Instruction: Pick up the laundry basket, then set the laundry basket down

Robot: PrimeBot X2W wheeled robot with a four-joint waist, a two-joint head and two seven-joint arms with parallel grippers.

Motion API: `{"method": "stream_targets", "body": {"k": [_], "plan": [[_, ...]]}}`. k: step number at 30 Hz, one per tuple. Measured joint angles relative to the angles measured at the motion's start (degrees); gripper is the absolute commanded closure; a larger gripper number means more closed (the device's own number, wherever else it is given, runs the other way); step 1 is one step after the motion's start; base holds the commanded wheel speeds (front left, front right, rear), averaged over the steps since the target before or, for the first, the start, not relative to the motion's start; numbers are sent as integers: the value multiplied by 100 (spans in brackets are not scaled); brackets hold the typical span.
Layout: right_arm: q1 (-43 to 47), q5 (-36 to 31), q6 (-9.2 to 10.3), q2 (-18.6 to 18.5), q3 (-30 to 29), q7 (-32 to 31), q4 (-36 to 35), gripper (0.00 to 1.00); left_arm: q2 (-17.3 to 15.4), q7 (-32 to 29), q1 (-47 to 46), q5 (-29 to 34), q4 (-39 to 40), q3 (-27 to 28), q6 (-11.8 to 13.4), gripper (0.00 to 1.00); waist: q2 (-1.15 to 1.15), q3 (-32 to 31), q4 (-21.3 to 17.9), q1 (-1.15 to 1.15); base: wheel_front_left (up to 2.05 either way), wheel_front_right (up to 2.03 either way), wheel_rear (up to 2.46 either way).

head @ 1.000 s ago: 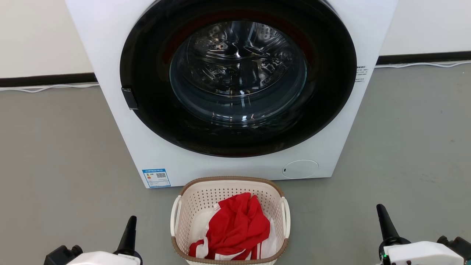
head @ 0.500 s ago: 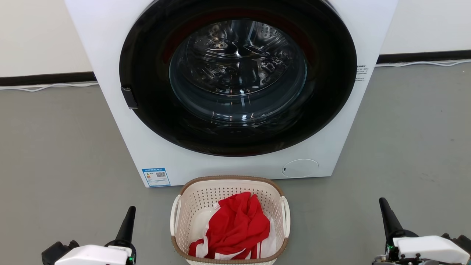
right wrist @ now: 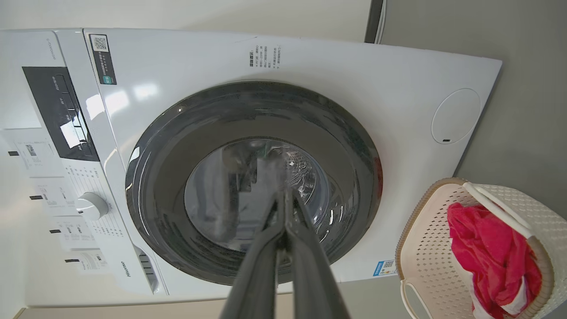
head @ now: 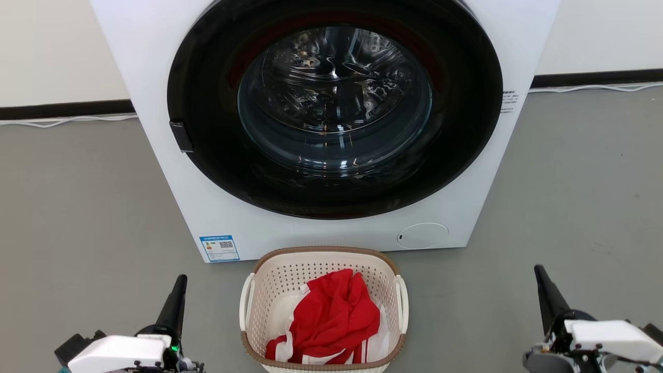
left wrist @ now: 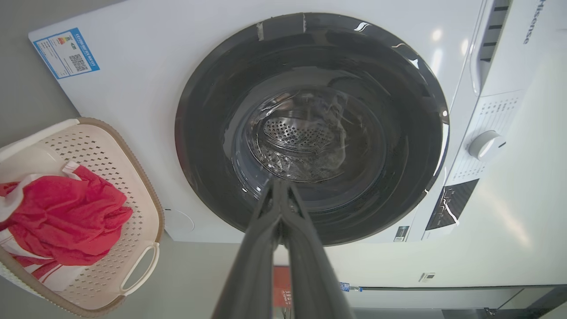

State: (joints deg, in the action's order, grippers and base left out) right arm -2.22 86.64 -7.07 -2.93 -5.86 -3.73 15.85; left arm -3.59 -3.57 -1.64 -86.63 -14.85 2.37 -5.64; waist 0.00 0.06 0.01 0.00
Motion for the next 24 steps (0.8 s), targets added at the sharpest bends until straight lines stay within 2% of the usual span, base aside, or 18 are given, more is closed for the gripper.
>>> {"method": "stream_targets", "body": {"k": [10, 24], "plan": [[-74, 570, 0, -2, -101, -140, -15, 100, 10, -164, -129, -624, -43, 99, -103, 100, 0, 12, -1, 0, 0, 0, 0], [-157, 576, 0, -1, -114, -156, -22, 100, 27, -178, -143, -626, -45, 118, -143, 100, 0, 12, -1, 0, 0, 0, 0]]}}
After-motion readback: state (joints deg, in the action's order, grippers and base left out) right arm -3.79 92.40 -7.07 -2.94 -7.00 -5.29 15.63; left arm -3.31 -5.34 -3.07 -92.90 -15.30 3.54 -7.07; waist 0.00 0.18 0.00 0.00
